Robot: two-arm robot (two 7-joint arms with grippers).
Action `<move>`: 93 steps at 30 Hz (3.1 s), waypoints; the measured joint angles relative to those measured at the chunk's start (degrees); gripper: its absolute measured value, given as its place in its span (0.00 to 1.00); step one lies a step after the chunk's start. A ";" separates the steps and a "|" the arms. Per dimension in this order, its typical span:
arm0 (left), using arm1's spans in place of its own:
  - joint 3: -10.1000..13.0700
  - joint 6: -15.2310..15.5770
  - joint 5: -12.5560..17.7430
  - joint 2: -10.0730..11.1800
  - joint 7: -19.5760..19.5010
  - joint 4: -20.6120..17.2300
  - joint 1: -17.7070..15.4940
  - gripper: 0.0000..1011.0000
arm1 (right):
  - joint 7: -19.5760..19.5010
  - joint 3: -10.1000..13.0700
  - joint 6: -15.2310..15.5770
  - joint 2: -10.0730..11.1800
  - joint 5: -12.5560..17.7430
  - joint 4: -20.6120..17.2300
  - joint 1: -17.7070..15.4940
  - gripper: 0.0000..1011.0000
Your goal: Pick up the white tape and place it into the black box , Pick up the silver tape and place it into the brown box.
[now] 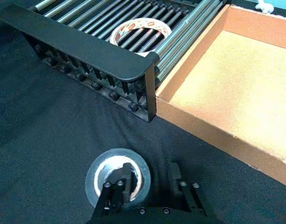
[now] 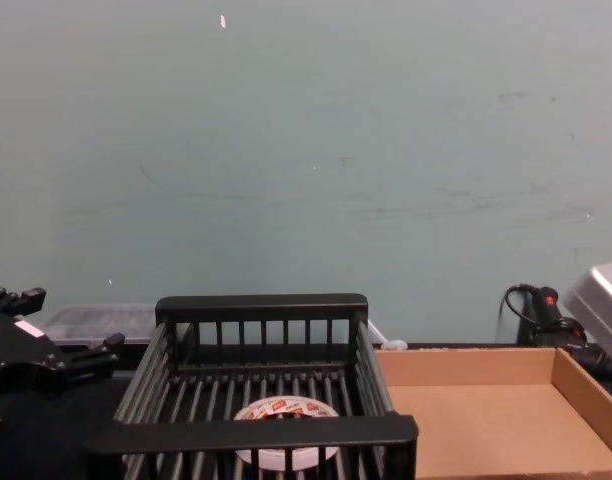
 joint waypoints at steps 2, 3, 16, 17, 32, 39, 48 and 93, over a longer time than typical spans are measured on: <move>0.00 0.00 0.00 0.00 0.00 0.00 0.00 0.99 | -0.02 0.00 -0.01 0.00 0.01 -0.01 -0.01 0.45; 0.00 0.00 0.00 0.00 0.00 0.00 0.00 0.99 | -0.02 0.00 -0.01 0.00 0.01 -0.01 -0.01 0.41; 0.00 0.00 0.00 0.00 0.00 0.00 0.00 0.99 | -0.06 0.01 -0.06 0.00 0.01 -0.02 0.00 0.19; 0.00 0.00 0.00 0.00 0.00 0.00 0.00 0.99 | -0.07 0.01 -0.05 0.00 0.01 -0.02 -0.01 0.19; 0.00 0.00 0.00 0.00 0.00 0.00 0.00 0.99 | -0.08 0.18 -0.69 -0.10 -0.13 -0.15 -0.46 0.19; 0.00 0.00 0.00 0.00 0.00 0.00 0.00 0.99 | -0.96 0.50 -2.18 -0.26 -0.85 -1.64 -1.66 0.19; 0.00 0.00 0.00 0.00 0.00 0.00 0.00 0.99 | -2.43 1.53 -5.90 -0.90 -2.60 -5.43 -4.62 0.19; 0.00 0.00 0.00 0.00 0.00 0.00 -0.01 0.99 | -8.42 8.46 -18.20 -5.53 -3.02 -10.96 -10.34 0.19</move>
